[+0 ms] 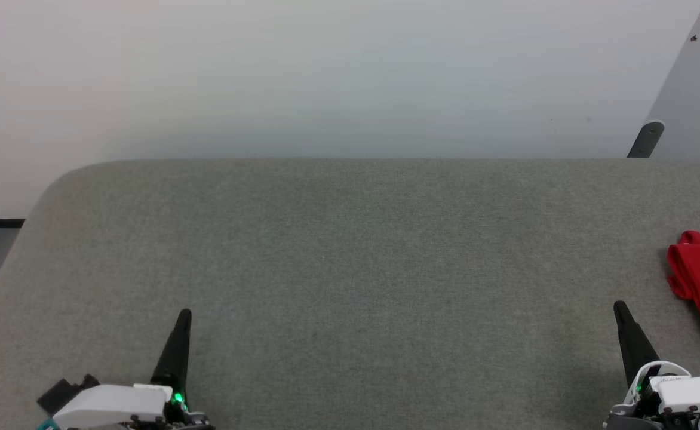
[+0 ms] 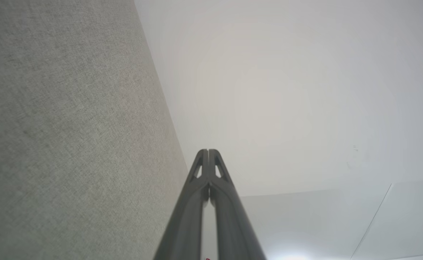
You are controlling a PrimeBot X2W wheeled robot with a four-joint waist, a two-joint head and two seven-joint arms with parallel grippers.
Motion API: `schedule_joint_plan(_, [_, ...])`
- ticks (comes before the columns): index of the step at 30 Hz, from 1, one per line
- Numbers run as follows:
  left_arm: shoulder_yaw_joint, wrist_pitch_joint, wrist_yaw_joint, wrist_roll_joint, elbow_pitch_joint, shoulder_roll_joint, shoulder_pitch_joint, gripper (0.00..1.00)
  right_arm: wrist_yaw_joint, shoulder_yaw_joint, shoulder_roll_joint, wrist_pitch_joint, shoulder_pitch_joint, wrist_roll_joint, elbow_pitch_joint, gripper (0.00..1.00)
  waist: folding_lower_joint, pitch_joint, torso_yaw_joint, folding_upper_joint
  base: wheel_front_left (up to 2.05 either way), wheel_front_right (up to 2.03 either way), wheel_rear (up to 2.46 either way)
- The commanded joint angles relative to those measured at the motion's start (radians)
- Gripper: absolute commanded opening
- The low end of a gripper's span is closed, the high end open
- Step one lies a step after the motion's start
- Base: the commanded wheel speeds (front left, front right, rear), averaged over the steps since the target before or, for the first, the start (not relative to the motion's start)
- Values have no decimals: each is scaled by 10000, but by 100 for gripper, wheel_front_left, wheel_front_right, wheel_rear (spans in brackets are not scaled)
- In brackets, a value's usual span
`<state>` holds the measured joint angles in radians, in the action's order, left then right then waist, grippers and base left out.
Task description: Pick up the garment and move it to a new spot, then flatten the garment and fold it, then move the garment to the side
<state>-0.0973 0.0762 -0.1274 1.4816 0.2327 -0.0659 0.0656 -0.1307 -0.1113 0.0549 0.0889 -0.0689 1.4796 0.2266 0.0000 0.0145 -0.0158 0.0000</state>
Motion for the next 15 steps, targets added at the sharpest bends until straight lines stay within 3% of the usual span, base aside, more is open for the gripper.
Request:
schedule_joint_plan(1, [-46,53,-45,185,-6,25,195,0,-1,-19,-23,52,-144,209,14,0,0,-16,15,0,0,0,0])
schedule_joint_plan(15, [-146,302,-54,1008,105,124,399,0,-1,-32,-54,213,-382,1037,145,0,0,-125,112,0,0,0,0])
